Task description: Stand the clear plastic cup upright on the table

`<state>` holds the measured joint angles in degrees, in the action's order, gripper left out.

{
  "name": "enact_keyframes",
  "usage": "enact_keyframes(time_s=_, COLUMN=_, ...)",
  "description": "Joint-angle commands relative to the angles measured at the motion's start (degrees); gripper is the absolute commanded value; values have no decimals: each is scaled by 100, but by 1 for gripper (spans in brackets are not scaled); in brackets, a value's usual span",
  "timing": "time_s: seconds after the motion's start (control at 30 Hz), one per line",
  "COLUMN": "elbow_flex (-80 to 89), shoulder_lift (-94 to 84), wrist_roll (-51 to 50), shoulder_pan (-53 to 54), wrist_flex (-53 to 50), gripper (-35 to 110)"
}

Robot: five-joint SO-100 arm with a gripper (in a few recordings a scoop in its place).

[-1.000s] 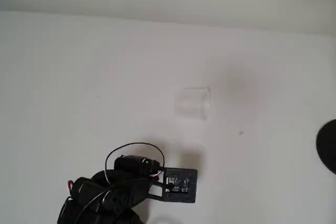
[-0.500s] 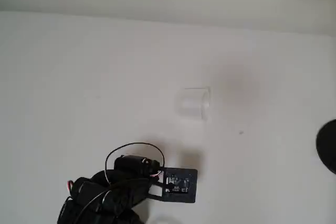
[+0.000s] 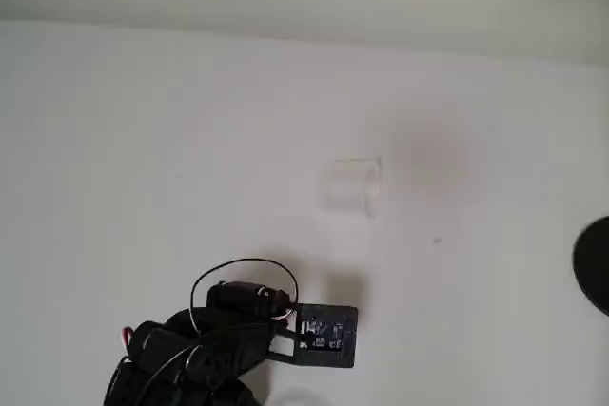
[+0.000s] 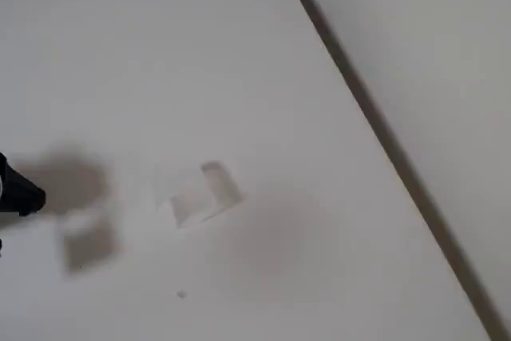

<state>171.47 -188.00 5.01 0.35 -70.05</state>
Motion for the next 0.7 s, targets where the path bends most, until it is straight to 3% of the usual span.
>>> enact_keyframes(time_s=0.0, elbow_flex=-18, shoulder_lift=-53, wrist_roll=-9, shoulder_pan=-26, wrist_flex=62, gripper=1)
enact_keyframes(time_s=0.17, elbow_flex=18, shoulder_lift=-53, wrist_roll=88, shoulder_pan=-334, wrist_flex=246, gripper=1)
enact_keyframes(time_s=0.23, elbow_flex=141, shoulder_lift=-53, wrist_roll=668, shoulder_pan=-229, wrist_flex=721, gripper=1)
enact_keyframes(time_s=0.33, elbow_flex=141, shoulder_lift=-53, wrist_roll=1204, shoulder_pan=-44, wrist_flex=1143, gripper=5)
enact_keyframes(time_s=0.5, elbow_flex=-53, shoulder_lift=44, wrist_roll=932, shoulder_pan=-70, wrist_flex=1802, gripper=21)
enact_keyframes(time_s=0.67, elbow_flex=-1187, shoulder_lift=2215, wrist_roll=633, shoulder_pan=-53, wrist_flex=2338, gripper=34)
